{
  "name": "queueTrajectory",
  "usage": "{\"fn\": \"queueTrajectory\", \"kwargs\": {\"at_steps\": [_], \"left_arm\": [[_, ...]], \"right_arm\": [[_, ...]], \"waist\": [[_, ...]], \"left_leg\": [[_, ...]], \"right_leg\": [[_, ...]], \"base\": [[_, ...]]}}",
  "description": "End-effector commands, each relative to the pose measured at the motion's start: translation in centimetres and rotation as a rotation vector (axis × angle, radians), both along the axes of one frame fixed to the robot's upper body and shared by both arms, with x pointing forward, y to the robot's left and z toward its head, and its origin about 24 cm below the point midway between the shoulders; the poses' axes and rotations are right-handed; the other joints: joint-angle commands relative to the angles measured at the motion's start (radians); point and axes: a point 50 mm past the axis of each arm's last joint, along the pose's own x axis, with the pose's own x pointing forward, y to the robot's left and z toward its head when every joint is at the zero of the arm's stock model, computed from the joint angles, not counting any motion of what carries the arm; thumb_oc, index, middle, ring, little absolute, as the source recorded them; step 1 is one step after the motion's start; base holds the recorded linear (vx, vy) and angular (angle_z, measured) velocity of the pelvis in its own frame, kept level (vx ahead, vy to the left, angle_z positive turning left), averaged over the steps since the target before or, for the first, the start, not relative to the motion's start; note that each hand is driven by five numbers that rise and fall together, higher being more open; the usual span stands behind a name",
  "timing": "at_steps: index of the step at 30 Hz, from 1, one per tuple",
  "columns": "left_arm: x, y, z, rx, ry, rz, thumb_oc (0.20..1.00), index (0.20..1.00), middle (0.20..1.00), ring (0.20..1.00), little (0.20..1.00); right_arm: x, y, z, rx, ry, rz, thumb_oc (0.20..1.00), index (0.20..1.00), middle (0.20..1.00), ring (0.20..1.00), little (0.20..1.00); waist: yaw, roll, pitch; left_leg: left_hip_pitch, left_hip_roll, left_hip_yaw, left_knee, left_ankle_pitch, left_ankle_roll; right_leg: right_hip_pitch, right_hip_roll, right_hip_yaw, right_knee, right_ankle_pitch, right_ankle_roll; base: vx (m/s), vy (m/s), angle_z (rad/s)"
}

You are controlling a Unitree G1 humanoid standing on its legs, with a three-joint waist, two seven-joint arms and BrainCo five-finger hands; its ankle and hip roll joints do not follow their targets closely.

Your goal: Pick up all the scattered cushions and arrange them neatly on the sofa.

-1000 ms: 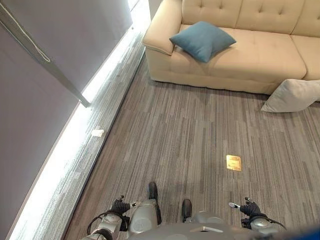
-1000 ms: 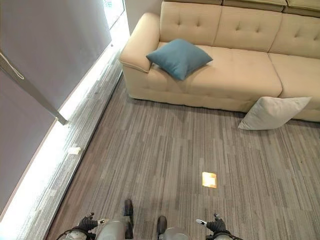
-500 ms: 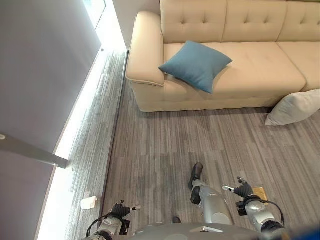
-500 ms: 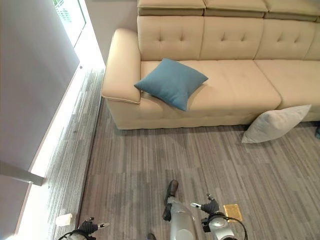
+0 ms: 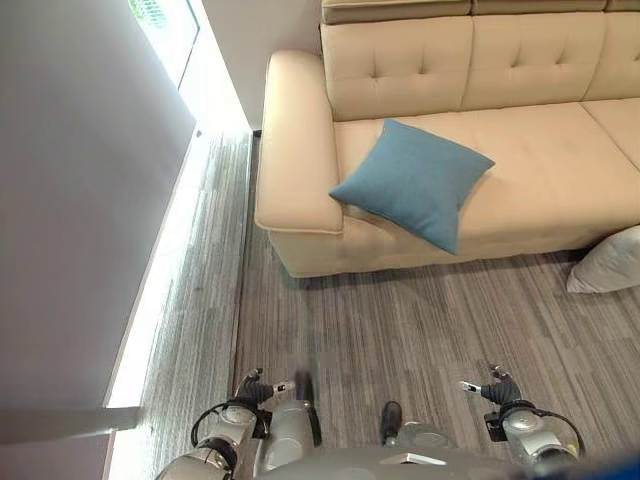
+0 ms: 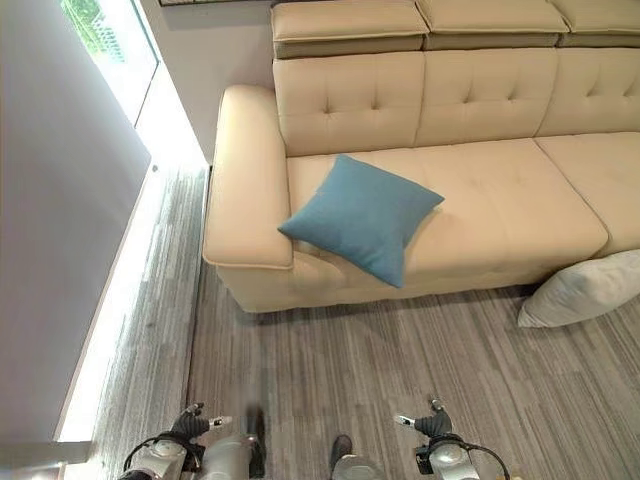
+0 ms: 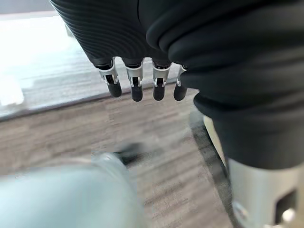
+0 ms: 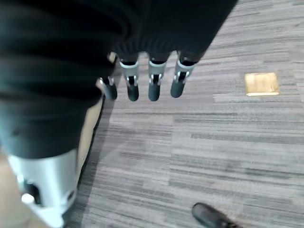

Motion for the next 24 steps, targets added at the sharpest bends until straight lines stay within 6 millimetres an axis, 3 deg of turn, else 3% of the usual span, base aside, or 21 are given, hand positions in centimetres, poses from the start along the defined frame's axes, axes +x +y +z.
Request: {"fn": "queueTrajectory", "kwargs": {"at_steps": [1, 5, 7, 11, 14, 15, 18, 20, 23, 24], "left_arm": [[-2.7, -0.2, -0.9, 0.001, 0.078, -0.021, 1.0, 1.0, 1.0, 1.0, 1.0], [-2.9, 0.9, -0.7, 0.029, 0.084, -0.008, 1.0, 1.0, 1.0, 1.0, 1.0], [-2.7, 1.4, -0.5, 0.045, 0.078, -0.011, 1.0, 1.0, 1.0, 1.0, 1.0], [-2.4, 1.7, -0.4, 0.056, 0.073, -0.009, 1.0, 1.0, 1.0, 1.0, 1.0], [-2.4, 1.9, -0.4, 0.061, 0.072, 0.004, 1.0, 1.0, 1.0, 1.0, 1.0], [-2.8, 2.0, -0.5, 0.061, 0.082, 0.011, 1.0, 1.0, 1.0, 1.0, 1.0], [-3.0, 1.5, -0.6, 0.048, 0.084, 0.002, 1.0, 1.0, 1.0, 1.0, 1.0], [-2.3, 1.0, -0.5, 0.025, 0.056, 0.007, 1.0, 1.0, 1.0, 1.0, 1.0], [-1.2, 0.2, -0.3, -0.005, 0.024, 0.005, 1.0, 1.0, 1.0, 1.0, 1.0], [-1.3, 0.0, -0.4, -0.009, 0.029, -0.001, 1.0, 1.0, 1.0, 1.0, 1.0]], "right_arm": [[1.0, 0.2, 0.5, -0.004, -0.049, 0.011, 1.0, 1.0, 1.0, 1.0, 1.0], [1.9, 0.9, 0.6, 0.005, -0.056, 0.039, 1.0, 1.0, 1.0, 1.0, 1.0], [2.4, 0.8, 0.9, 0.0, -0.074, 0.04, 1.0, 1.0, 1.0, 1.0, 1.0], [2.9, 0.7, 1.1, -0.005, -0.081, 0.039, 1.0, 1.0, 1.0, 1.0, 1.0], [3.3, 0.8, 1.3, -0.016, -0.09, 0.063, 1.0, 1.0, 1.0, 1.0, 1.0], [3.1, 0.8, 1.2, -0.013, -0.083, 0.068, 1.0, 1.0, 1.0, 1.0, 1.0], [3.1, 0.6, 1.3, -0.019, -0.092, 0.068, 1.0, 1.0, 1.0, 1.0, 1.0], [3.3, 0.2, 1.6, -0.019, -0.111, 0.055, 1.0, 1.0, 1.0, 1.0, 1.0], [2.9, -0.3, 1.6, -0.019, -0.109, 0.021, 1.0, 1.0, 1.0, 1.0, 1.0], [2.7, -0.4, 1.5, -0.017, -0.106, 0.013, 1.0, 1.0, 1.0, 1.0, 1.0]], "waist": [[0.034, -0.026, -0.026], [0.044, -0.008, -0.03], [0.036, 0.002, -0.034], [0.03, 0.004, -0.027], [0.036, 0.005, -0.016], [0.033, -0.007, -0.025], [0.028, -0.006, -0.037], [0.021, -0.008, -0.033], [0.026, -0.022, -0.002], [0.025, -0.026, 0.001]], "left_leg": [[0.111, -0.078, -0.014, 0.103, -0.09, 0.082], [0.176, -0.083, 0.026, 0.06, -0.122, 0.124], [0.221, -0.075, 0.042, 0.037, -0.143, 0.129], [0.247, -0.065, 0.047, 0.044, -0.164, 0.124], [0.289, -0.052, 0.064, 0.059, -0.208, 0.113], [0.299, -0.053, 0.078, 0.062, -0.206, 0.104], [0.297, -0.025, 0.067, 0.093, -0.201, 0.076], [0.238, 0.022, 0.06, 0.23, -0.142, 0.027], [0.137, 0.071, 0.074, 0.423, -0.083, 0.009], [0.124, 0.08, 0.096, 0.411, -0.085, 0.014]], "right_leg": [[-0.132, 0.032, 0.058, 0.148, -0.016, 0.055], [-0.246, -0.034, 0.029, 0.387, 0.009, 0.122], [-0.275, -0.093, -0.017, 0.324, 0.037, 0.116], [-0.313, -0.135, -0.038, 0.247, 0.09, 0.125], [-0.32, -0.17, -0.109, 0.229, 0.108, 0.147], [-0.295, -0.168, -0.127, 0.201, 0.116, 0.136], [-0.271, -0.136, -0.107, 0.185, 0.101, 0.118], [-0.23, -0.094, -0.105, 0.149, 0.078, 0.085], [-0.176, -0.061, -0.114, 0.126, 0.031, 0.032], [-0.166, -0.055, -0.123, 0.116, 0.025, 0.03]], "base": [[0.21, 0.158, -1.0], [0.17, 0.097, -0.8], [0.22, -0.091, -0.13], [0.15, -0.151, -0.02], [0.2, -0.231, -0.38], [0.13, -0.304, -0.41], [0.17, -0.321, -0.1], [0.11, -0.385, -0.02], [0.05, -0.27, 0.19], [0.09, -0.186, 0.03]]}}
